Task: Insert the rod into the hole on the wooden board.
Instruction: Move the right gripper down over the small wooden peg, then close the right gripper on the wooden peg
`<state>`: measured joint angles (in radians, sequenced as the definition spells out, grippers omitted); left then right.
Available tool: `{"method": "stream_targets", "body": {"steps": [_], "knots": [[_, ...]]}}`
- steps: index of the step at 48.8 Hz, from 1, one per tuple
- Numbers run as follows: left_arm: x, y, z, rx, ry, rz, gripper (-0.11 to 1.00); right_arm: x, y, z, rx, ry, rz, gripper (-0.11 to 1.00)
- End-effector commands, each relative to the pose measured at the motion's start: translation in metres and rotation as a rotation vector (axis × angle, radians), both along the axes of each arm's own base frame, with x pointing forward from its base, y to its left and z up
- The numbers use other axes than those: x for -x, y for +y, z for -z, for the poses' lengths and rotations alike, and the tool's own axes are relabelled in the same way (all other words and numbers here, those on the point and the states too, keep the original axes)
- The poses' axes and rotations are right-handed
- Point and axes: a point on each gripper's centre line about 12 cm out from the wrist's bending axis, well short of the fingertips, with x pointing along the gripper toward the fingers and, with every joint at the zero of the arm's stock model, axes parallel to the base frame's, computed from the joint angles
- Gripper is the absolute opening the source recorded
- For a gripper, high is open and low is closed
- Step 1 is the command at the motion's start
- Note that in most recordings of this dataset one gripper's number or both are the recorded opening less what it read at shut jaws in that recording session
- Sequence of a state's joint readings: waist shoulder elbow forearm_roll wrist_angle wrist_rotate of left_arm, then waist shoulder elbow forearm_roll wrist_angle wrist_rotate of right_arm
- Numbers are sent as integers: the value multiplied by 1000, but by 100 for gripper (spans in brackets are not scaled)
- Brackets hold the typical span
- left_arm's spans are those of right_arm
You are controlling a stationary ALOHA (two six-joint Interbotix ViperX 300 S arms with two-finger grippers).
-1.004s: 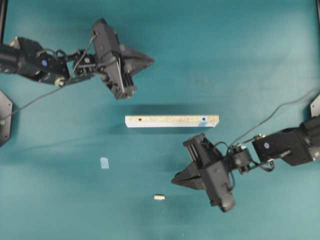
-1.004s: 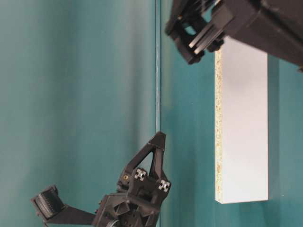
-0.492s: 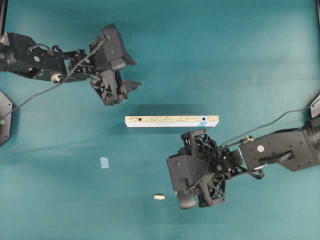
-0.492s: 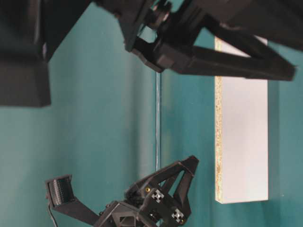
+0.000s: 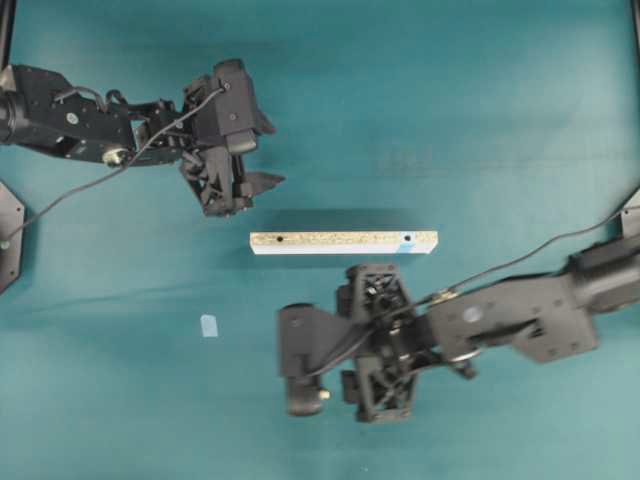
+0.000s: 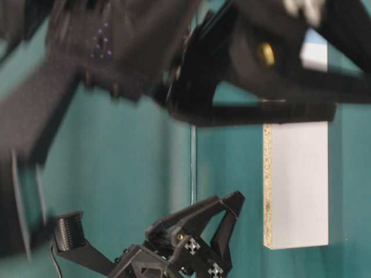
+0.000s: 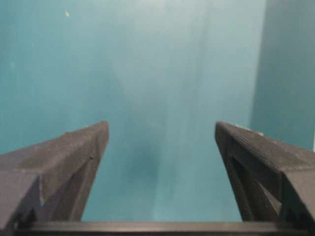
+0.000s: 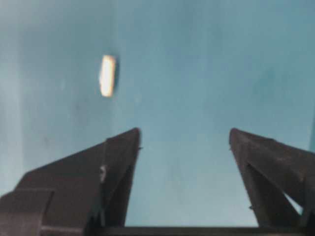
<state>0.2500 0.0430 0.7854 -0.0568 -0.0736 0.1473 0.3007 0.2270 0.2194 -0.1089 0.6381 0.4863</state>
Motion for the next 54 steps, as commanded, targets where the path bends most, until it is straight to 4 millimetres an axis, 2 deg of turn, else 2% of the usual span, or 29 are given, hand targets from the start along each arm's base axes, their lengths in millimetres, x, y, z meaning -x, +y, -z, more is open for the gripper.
{"method": "stream_targets", "body": {"steps": [1,11,18,27,54], "knots": [[-4,1,-15,1,-27,-7,100,-16,9,-20,-4,-8,2,83],[2,-1,-13,16,26,-3,100,-41,24,-18,-43,73,30,82],[2,-1,-18,14,15,-3,100,-52,36,-8,-83,125,42,82],[4,-1,-17,15,18,-4,100,-55,40,5,-88,148,67,81],[7,-2,-13,17,30,-3,100,-59,45,25,-109,157,112,81]]}}
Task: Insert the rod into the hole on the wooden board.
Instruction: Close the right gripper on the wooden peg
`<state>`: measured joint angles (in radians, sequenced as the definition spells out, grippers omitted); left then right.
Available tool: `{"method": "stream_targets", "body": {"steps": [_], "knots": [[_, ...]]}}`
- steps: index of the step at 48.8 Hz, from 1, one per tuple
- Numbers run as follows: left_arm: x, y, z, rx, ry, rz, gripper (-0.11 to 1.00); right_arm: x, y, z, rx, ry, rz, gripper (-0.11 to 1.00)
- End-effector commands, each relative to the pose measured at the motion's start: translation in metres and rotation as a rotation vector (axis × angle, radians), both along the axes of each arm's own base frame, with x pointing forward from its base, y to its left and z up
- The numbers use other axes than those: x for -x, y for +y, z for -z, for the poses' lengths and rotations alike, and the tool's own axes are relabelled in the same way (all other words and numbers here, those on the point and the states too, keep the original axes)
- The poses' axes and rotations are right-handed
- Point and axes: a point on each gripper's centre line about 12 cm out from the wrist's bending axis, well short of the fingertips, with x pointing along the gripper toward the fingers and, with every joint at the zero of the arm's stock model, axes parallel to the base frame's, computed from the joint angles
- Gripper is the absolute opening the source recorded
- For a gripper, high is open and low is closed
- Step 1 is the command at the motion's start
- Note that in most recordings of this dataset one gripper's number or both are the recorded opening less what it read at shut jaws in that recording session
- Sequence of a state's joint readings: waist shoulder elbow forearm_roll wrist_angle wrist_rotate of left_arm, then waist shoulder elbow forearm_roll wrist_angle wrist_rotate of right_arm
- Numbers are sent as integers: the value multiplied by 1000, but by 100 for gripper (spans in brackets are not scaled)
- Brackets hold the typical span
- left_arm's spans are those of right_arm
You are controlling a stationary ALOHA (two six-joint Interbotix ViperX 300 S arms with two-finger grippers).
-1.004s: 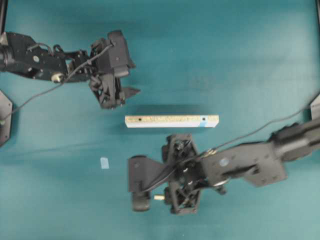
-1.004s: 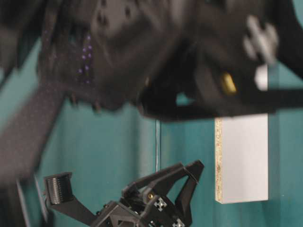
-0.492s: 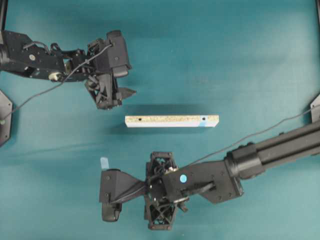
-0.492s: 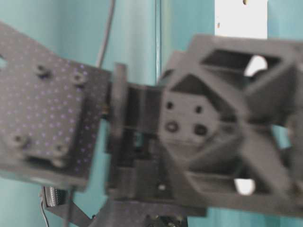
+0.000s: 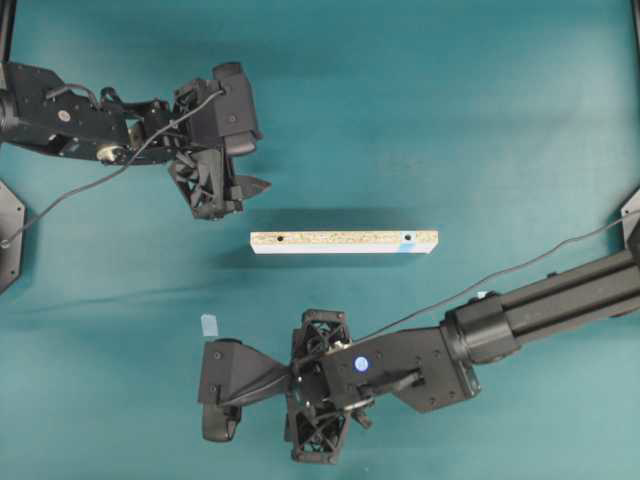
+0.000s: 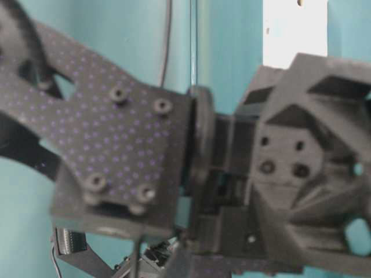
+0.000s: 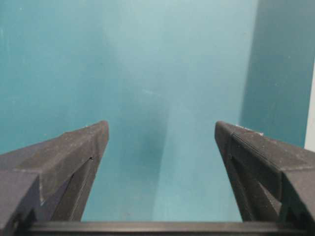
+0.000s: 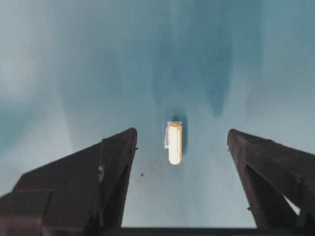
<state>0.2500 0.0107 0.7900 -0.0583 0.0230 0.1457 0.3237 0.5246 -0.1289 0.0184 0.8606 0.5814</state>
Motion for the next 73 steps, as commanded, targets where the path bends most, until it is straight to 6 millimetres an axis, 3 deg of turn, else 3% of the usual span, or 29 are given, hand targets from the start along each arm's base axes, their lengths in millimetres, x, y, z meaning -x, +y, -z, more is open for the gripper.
{"method": "stream_targets", "body": {"steps": [1,32,37,42,46,66,73], "knots": [[-2,1,-11,-6,-35,-5,100,-5,6,-19,-18,-52,-10,81],[-1,0,-9,-6,-30,-1,100,-6,7,-11,-18,-59,-11,79],[-1,-1,-8,-5,-27,2,100,-4,9,-9,-16,-54,-15,69],[-1,-3,-8,-4,-27,4,100,-4,11,-9,-17,-57,-18,47],[-1,-4,-8,-3,-26,7,100,-4,12,-8,-17,-56,-21,37],[-1,-7,-7,-2,-23,15,100,-3,13,-3,-13,-44,-21,32],[1,-8,-6,0,-19,17,100,-2,12,-2,-11,-34,-20,18]]}}
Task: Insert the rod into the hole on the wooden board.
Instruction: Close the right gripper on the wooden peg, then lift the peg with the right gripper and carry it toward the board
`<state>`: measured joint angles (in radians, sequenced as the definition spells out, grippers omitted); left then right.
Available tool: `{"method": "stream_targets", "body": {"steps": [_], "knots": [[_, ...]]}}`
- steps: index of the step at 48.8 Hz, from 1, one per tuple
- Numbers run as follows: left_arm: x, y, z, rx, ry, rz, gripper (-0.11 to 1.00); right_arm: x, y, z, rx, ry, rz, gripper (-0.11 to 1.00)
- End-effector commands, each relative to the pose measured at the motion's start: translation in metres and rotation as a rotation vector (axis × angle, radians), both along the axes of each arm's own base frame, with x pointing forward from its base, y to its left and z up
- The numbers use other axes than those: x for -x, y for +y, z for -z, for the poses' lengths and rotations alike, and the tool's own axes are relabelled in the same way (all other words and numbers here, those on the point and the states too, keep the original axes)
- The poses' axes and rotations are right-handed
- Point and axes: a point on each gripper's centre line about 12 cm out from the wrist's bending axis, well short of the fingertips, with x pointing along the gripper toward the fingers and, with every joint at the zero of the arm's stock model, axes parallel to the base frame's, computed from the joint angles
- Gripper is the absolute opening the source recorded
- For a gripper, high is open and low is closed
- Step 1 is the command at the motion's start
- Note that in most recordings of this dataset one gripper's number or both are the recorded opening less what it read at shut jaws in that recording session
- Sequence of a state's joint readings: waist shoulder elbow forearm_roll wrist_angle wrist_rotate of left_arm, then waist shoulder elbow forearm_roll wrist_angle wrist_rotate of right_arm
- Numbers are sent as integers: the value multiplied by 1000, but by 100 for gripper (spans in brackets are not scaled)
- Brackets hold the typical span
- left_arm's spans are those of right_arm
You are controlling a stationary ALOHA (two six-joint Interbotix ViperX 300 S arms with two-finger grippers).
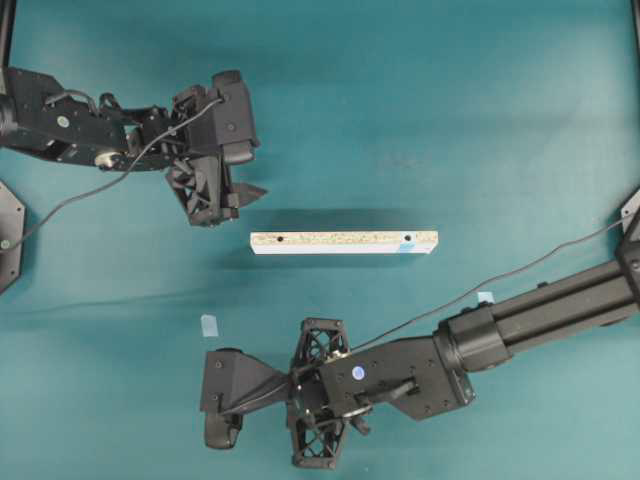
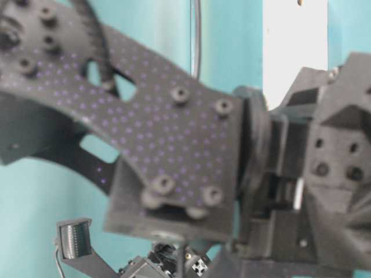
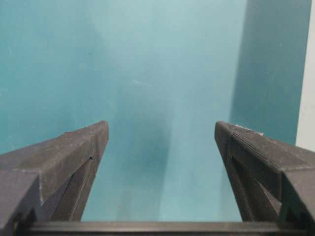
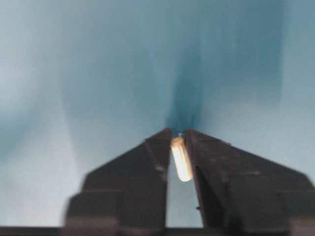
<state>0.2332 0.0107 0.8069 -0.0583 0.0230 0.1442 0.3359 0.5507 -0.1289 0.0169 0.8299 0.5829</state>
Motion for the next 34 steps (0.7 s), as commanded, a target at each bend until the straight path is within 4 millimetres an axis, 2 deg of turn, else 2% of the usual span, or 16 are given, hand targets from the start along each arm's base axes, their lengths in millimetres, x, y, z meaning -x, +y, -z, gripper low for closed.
{"method": "stream_targets", "body": {"steps": [1,4,20,34], "knots": [[-2,-1,-10,-5,-34,1,100,-1,5,-14,-9,-26,-9,14],[-1,-1,-9,-4,-31,1,100,-1,5,-15,-8,-28,-10,10],[0,-2,-9,-4,-29,1,100,-1,3,-26,4,-53,-18,10],[1,-2,-9,-3,-28,1,100,-3,-9,-66,92,-166,-61,10]]}}
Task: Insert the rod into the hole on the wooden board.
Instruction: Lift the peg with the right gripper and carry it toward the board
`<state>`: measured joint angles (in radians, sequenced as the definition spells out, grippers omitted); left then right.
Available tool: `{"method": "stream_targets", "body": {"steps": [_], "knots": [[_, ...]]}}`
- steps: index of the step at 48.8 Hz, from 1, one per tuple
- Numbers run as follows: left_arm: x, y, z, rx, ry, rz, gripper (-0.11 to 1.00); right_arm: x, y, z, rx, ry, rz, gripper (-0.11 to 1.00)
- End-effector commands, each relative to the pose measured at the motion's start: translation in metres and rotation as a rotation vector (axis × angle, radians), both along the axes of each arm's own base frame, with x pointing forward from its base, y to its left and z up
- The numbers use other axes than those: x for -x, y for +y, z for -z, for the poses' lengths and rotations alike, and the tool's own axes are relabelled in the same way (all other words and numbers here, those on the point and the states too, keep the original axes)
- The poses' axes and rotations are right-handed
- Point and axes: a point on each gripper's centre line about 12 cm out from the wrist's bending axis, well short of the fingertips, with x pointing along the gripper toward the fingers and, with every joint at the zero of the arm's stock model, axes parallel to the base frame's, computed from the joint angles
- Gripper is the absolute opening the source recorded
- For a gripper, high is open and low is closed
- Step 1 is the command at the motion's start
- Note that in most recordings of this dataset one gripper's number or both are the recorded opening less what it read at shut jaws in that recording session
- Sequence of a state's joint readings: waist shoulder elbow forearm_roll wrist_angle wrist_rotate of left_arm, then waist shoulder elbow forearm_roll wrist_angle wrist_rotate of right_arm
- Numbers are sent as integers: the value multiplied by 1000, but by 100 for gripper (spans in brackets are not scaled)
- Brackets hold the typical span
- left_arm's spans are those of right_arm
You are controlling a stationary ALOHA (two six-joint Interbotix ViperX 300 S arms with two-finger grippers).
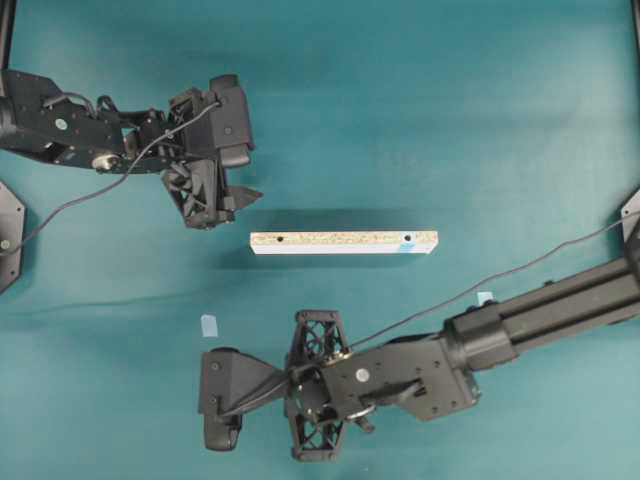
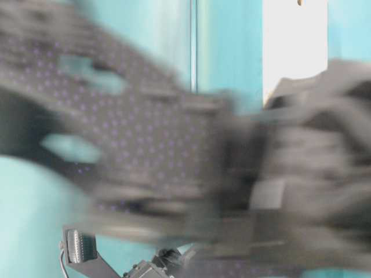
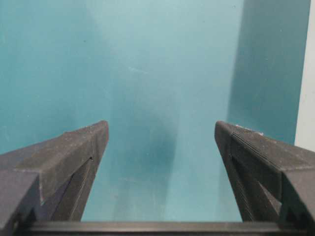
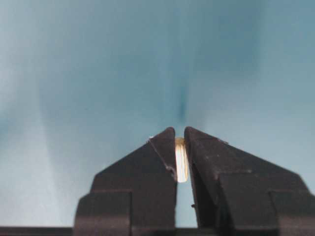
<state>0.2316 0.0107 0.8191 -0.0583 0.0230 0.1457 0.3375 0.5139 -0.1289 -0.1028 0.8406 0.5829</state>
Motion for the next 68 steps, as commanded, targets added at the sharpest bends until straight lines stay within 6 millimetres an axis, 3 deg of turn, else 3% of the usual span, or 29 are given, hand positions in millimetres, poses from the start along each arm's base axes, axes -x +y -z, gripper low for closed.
{"method": "stream_targets", "body": {"steps": [1,17,31,50,68], "knots": [[-3,0,-12,-5,-38,-2,100,-1,0,-50,-2,-110,-20,10],[-3,-4,-11,-4,-35,8,100,0,-13,-83,-7,-179,-3,10],[-3,-5,-10,-4,-34,12,100,6,-22,-83,-27,-346,-31,10],[0,-9,-7,-1,-23,20,100,64,-77,-95,-171,-660,29,10],[4,-12,-15,-5,-43,28,100,102,-111,-94,-211,-810,30,10]]}}
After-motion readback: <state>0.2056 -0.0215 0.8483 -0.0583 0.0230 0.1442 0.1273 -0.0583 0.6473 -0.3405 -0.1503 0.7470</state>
